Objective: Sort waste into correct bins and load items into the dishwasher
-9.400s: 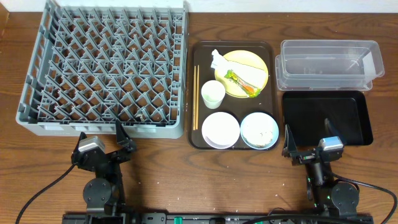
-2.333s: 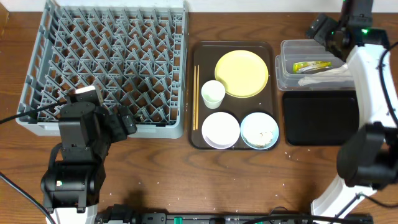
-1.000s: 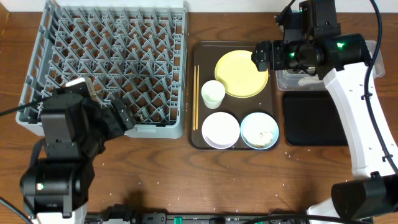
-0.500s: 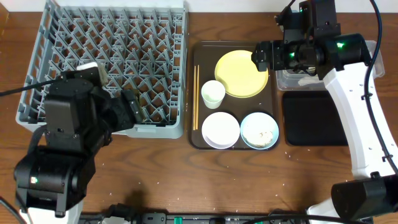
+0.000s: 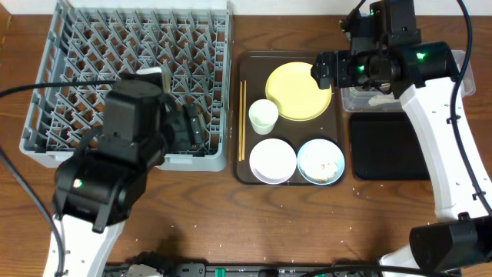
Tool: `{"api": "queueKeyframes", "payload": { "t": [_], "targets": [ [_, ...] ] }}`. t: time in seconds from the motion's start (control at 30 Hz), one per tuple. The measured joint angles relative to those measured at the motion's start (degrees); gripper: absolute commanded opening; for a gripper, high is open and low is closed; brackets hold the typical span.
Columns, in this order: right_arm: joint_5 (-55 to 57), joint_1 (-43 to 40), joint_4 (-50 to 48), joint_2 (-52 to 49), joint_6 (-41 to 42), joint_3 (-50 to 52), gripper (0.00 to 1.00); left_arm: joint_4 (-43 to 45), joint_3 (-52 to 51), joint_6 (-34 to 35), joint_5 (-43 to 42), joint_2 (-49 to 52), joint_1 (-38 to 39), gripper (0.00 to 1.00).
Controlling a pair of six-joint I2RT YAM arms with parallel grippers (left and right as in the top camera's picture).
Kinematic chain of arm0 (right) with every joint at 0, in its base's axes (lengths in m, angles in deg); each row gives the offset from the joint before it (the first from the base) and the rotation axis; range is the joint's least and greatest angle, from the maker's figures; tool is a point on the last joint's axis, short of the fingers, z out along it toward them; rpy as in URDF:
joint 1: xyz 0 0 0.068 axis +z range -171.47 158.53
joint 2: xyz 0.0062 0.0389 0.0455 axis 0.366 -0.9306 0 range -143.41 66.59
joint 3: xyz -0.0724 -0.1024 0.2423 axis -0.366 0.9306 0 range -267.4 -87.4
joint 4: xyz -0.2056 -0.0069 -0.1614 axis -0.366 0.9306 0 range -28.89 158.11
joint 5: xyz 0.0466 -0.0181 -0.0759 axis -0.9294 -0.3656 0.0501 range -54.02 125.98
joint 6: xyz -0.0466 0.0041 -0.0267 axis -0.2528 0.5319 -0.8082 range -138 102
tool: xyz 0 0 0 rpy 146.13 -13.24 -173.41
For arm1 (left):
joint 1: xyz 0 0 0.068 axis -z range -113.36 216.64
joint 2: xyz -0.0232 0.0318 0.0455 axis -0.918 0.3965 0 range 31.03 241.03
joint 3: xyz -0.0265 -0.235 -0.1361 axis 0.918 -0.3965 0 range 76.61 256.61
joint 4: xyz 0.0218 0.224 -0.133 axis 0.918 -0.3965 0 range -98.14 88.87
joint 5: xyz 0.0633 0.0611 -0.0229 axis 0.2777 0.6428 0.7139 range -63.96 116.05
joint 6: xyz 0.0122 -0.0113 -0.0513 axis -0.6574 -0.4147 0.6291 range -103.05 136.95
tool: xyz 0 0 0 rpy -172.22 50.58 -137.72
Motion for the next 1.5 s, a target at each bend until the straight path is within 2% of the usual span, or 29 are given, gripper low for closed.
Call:
{"api": "queueKeyframes", "payload": {
  "t": [0.37,0.83,1.13,1.5],
  "targets": [
    [-0.02,0.0,-0.04,0.0,0.0,0.0,0.99,-0.31,6.16,1.36,1.79,7.45,1.05,0.84],
    [-0.02,0.0,-0.07,0.0,0.04,0.0,0.99,-2.1,6.32,1.36,1.81,9.31,1.29,0.84],
    [-0.02,0.09,0.02,0.0,0.13,0.0,0.99,-0.83,6.32,1.38,1.97,14.45,5.62,0.84],
    [-0.02,0.09,0.42,0.0,0.26,0.0,0.98,-0.96,6.32,6.54,1.95,21.33,9.29,0.84]
  ]
}}
